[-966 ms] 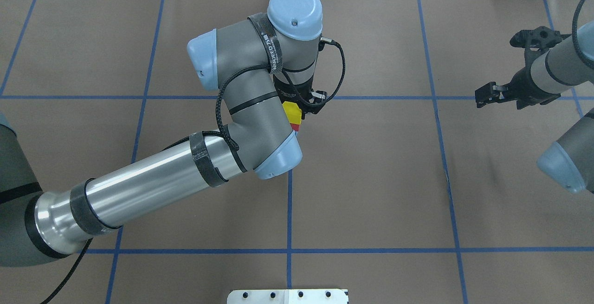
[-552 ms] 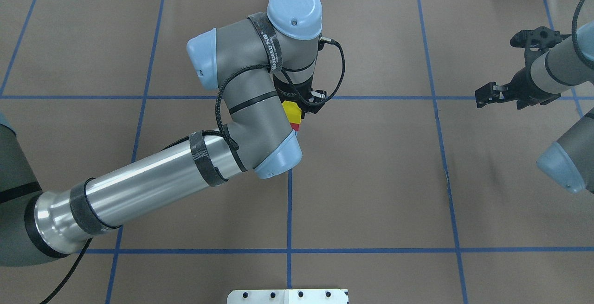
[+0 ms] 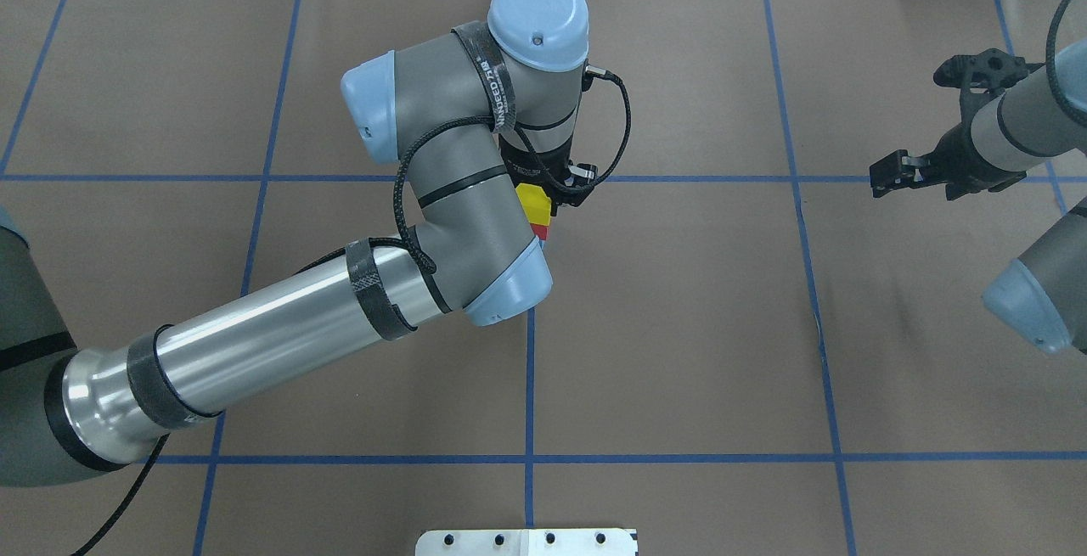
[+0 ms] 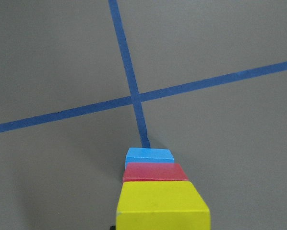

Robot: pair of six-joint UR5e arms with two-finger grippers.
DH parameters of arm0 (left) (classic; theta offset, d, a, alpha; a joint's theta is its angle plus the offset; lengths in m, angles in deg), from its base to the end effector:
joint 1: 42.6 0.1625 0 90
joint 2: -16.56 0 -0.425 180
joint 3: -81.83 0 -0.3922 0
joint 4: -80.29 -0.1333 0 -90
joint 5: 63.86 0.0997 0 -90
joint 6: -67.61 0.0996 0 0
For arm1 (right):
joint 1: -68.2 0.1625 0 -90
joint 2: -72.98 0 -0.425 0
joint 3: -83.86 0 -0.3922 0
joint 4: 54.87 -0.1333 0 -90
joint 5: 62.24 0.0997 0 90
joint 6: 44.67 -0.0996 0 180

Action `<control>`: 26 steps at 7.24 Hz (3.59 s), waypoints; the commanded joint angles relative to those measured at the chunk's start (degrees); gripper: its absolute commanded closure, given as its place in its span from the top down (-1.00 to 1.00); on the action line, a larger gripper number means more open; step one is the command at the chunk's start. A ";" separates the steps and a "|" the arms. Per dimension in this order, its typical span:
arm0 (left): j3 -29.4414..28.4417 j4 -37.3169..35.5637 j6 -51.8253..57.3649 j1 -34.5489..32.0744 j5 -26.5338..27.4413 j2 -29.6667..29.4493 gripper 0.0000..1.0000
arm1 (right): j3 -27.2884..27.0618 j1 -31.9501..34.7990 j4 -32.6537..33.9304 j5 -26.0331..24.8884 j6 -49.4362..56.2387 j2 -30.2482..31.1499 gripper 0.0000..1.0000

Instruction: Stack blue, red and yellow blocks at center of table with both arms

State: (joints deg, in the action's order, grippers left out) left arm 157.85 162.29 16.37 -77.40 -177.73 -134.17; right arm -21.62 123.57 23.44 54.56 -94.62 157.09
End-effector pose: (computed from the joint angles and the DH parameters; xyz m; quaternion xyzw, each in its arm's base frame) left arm 0.5827 -0.5182 0.0933 0.0381 0.3768 0.1005 0.9201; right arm -0.2346 -0.4953 0.4625 0.0552 -0.3506 0.0590 0.9330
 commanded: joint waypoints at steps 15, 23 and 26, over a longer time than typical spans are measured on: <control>0.43 -0.09 -0.79 0.00 0.14 -0.09 0.98 | -0.08 0.00 0.00 -0.09 -0.41 0.00 0.99; 37.01 -7.92 46.01 -30.66 -11.58 47.48 0.99 | 0.18 17.54 -1.32 13.76 18.27 7.20 0.99; 22.09 -1.50 60.27 -51.74 -23.47 53.34 0.99 | 0.35 22.50 3.93 17.23 25.84 5.29 0.99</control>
State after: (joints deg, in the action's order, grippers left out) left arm 184.93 159.13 71.52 -122.46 -196.87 -82.73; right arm -21.38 145.01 24.61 70.82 -72.17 163.72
